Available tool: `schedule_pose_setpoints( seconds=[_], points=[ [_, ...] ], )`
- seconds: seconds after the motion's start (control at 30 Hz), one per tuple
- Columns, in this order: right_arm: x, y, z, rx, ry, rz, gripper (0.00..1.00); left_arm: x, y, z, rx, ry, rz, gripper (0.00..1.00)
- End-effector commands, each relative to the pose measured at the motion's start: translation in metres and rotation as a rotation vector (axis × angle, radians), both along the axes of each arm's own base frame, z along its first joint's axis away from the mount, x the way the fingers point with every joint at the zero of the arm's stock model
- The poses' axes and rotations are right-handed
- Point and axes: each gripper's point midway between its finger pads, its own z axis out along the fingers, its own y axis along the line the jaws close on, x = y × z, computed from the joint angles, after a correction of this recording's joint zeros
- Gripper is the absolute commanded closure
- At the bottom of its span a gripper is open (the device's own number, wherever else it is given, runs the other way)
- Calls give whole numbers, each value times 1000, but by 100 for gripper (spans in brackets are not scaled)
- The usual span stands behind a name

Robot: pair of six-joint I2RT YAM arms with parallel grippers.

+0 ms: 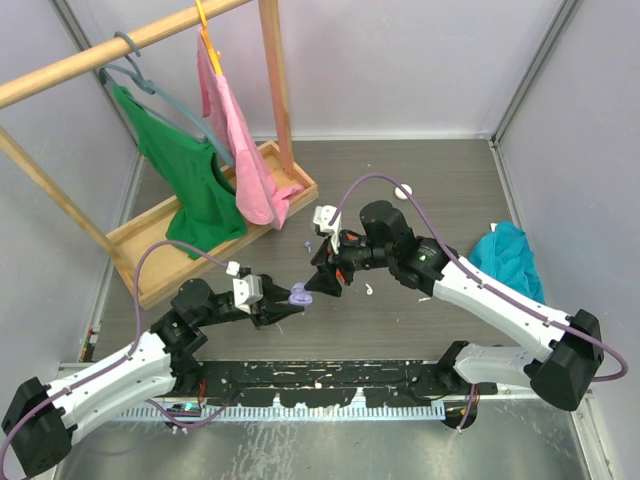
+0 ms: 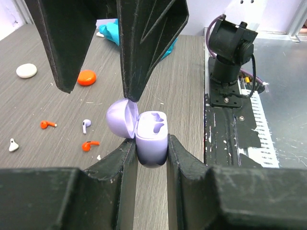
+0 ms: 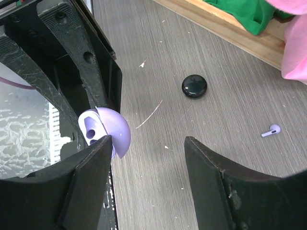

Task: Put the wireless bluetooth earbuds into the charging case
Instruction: Open the charging case.

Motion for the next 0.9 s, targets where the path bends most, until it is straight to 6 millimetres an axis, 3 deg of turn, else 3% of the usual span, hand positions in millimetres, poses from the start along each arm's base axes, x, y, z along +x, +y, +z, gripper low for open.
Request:
schedule_pose_setpoints(
  seconds=[0.0,0.2,0.37,0.67,0.87],
  points=[
    [14,2,22,27,-49,-45,33,-10,-2,15,-37,-69,-53,100],
    [16,2,18,9,-32,-64,33,8,2,6,-21,-51,50,100],
    [48,-15,2,-59,-23,-274,29,35,12,-13,9,-16,215,100],
    [110,-71,-68,-282,127,-718,28,67,29,-32,30,-5,418,100],
    [129,-97,-113,-412,170,-939,28,73,32,-40,42,-4,453,100]
  ],
)
